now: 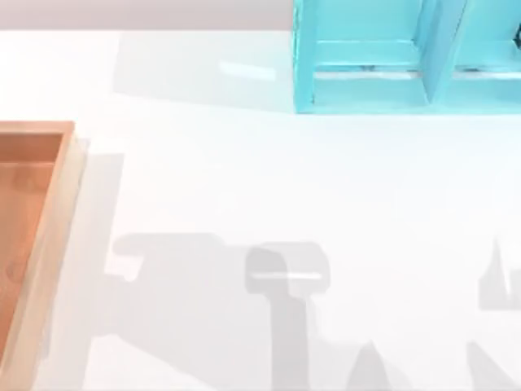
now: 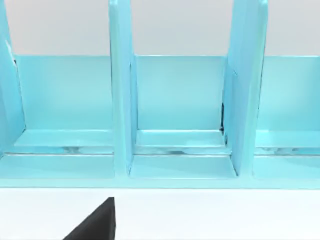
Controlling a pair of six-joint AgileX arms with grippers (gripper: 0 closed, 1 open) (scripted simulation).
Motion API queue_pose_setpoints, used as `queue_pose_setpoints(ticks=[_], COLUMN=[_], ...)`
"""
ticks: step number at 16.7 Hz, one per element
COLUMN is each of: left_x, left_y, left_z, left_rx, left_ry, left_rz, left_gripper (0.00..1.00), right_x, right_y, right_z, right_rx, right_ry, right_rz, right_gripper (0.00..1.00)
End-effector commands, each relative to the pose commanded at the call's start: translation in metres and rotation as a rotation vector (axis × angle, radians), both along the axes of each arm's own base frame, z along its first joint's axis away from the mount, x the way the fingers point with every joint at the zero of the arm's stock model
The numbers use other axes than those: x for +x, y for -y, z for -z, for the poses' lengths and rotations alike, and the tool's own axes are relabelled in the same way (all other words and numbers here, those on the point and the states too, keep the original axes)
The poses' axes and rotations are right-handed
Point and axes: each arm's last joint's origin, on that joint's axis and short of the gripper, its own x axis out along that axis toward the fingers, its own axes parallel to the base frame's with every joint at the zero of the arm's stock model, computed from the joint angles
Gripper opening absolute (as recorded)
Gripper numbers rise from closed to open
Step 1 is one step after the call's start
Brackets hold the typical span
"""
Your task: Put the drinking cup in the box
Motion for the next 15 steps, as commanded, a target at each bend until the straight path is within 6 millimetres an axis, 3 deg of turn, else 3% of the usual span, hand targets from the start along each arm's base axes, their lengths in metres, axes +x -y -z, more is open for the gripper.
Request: queue_pose_setpoints(ticks=[4, 11, 15], left_x=[0.004, 0.008, 0.008], left_y=[0.000, -0.006, -0.006], left_z=[0.007, 0.062, 0.064], left_rx=[0.007, 0.000, 0.000], left_ry=[0.009, 0.000, 0.000], left_rz=[0.009, -0.001, 0.000], left_gripper=[0.00, 0.00, 0.00], right_x=[0.000, 0.000, 0.000], right_y=[0.000, 0.000, 0.000], right_z=[0.000, 0.000, 0.000], right_rx=[0.000, 0.000, 0.000], right_ry=[0.000, 0.000, 0.000], right_rz=[0.000, 0.000, 0.000], right_gripper=[1.00, 1.00, 1.00])
